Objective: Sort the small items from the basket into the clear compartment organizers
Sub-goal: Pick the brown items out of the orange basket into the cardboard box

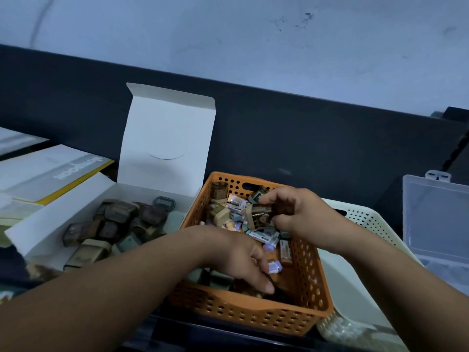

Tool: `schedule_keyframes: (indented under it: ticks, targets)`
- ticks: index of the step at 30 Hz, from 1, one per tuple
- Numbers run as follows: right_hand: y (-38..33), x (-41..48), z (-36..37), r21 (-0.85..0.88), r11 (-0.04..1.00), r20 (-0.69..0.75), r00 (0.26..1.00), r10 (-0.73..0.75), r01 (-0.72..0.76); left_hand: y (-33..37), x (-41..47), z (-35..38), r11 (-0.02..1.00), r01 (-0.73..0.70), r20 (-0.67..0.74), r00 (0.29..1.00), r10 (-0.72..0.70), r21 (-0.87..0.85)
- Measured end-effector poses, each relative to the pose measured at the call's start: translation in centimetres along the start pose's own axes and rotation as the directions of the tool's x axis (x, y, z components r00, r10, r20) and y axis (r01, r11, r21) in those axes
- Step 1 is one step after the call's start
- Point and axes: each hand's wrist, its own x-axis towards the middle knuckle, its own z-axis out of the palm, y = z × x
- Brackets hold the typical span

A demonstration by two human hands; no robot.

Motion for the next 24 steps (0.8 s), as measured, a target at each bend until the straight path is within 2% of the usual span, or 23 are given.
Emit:
schedule_keyframes:
  ticks: [6, 8, 11, 13, 19, 24]
  targets:
    - [0.7, -0.6, -0.2, -0.016, 0.999, 0.014, 0.999, 0.031, -0.030, -0.4, 1.1, -0.2, 0.999, -0.030, -0.027, 0.999, 0.029, -0.026]
    - [0.9, -0.6, -0.3, -0.011, 0.999, 0.011, 0.999, 0.038, -0.038, -1.1, 1.2, -0.7, 0.993, -0.004, -0.044, 0.999, -0.001, -0.116]
    - [0.8, -0.3, -0.3, 0.014, 0.999, 0.014, 0.999, 0.045, -0.045, -2.1, 0.6, -2.0, 0.936, 0.019, -0.115, 0.991, -0.063, -0.350]
    - [0.4, 0.2, -0.1, 0.015, 0.999, 0.019, 0.999, 0.045, -0.045, -2.5, 0.1, -2.7, 0.915, 0.001, -0.141, 0.988, -0.063, -0.403]
    - [-0.6, 1.6, 0.9, -0.002, 1.000, -0.001, 1.000, -0.009, 0.009, -1.0, 0.1, -1.1, 0.993, -0.010, 0.016, 1.000, 0.012, -0.117]
    - [0.0, 1.3, 1.0, 0.004, 1.000, 0.013, 0.999, 0.031, -0.031, 0.1, 0.8, -0.4, 0.994, -0.089, 0.046, 0.995, 0.087, 0.063]
